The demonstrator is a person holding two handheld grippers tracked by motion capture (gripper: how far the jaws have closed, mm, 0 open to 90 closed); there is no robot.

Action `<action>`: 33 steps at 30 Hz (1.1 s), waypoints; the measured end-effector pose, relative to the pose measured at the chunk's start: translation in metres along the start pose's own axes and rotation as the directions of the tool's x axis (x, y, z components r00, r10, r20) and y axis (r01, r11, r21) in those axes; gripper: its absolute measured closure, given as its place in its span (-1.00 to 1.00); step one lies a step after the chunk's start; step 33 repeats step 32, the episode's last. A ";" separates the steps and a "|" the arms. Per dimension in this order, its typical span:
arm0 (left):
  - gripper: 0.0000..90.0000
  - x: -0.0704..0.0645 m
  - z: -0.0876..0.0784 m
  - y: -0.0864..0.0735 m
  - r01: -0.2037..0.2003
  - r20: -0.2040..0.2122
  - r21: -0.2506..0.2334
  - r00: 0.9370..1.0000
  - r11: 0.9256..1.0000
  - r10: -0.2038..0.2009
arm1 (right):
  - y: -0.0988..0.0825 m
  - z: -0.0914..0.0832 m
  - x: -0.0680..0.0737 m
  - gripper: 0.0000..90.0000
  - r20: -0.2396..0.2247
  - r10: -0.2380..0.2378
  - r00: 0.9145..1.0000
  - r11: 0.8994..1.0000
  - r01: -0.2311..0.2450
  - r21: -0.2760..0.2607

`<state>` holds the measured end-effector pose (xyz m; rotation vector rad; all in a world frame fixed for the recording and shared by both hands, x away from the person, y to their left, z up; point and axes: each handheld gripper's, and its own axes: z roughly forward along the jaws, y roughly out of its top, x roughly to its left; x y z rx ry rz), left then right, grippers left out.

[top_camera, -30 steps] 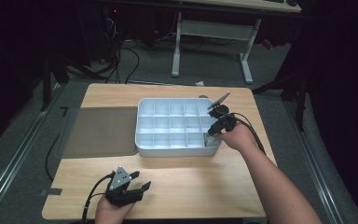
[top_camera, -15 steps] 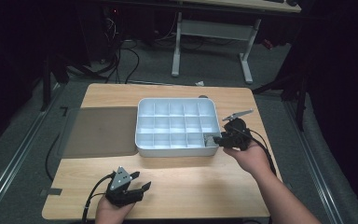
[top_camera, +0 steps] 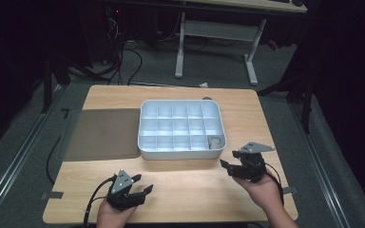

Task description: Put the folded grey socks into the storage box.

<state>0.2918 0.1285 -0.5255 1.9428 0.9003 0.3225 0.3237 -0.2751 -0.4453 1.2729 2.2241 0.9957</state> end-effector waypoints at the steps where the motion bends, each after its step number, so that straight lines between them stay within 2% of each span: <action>1: -0.15 0.000 0.000 0.000 -0.002 0.000 -0.001 1.000 1.000 0.002 | -0.007 0.002 0.001 -0.16 0.002 -0.007 1.000 1.000 0.007 -0.010; 6: -0.15 -0.001 0.001 0.000 -0.001 -0.001 0.001 1.000 1.000 0.001 | -0.039 0.017 0.008 -0.20 0.009 0.042 0.999 0.997 -0.042 -0.059; 8: -0.15 -0.001 0.001 0.000 -0.003 -0.005 0.000 1.000 1.000 0.003 | -0.049 0.023 0.011 -0.22 0.005 0.078 0.997 0.995 -0.077 -0.068; 11: -0.16 0.000 -0.001 -0.001 0.002 -0.010 -0.001 1.000 1.000 -0.002 | -0.060 0.027 0.017 -0.20 -0.014 0.148 0.989 0.986 -0.148 -0.077; 14: -0.16 0.004 -0.005 -0.004 0.029 -0.008 -0.012 1.000 1.000 -0.029 | -0.073 0.027 0.025 -0.19 -0.029 0.183 0.983 0.973 -0.185 -0.139; 15: -0.16 0.004 -0.006 -0.004 0.031 -0.010 -0.015 0.999 0.999 -0.032 | -0.074 0.027 0.029 -0.21 -0.038 0.153 0.988 0.980 -0.156 -0.123; 16: -0.16 0.004 -0.006 -0.004 0.030 -0.011 -0.014 0.999 0.999 -0.030 | -0.073 0.026 0.033 -0.20 -0.011 0.113 0.994 0.987 -0.114 -0.117; 17: -0.16 0.005 -0.006 -0.004 0.027 -0.012 -0.013 1.000 1.000 -0.027 | -0.073 0.026 0.035 -0.20 0.008 0.087 0.996 0.989 -0.086 -0.121; 18: -0.16 0.005 -0.006 -0.003 0.025 -0.014 -0.010 1.000 1.000 -0.025 | -0.073 0.026 0.035 -0.20 0.014 0.082 0.997 0.989 -0.080 -0.125; 24: -0.16 0.003 -0.003 -0.004 0.019 -0.009 0.000 1.000 1.000 -0.019 | -0.075 0.030 0.035 -0.21 0.007 0.069 0.998 0.991 -0.068 -0.115; 33: -0.16 0.006 -0.006 -0.004 0.028 -0.007 -0.010 1.000 1.000 -0.028 | -0.076 0.033 0.036 -0.20 0.010 0.073 0.997 0.993 -0.072 -0.096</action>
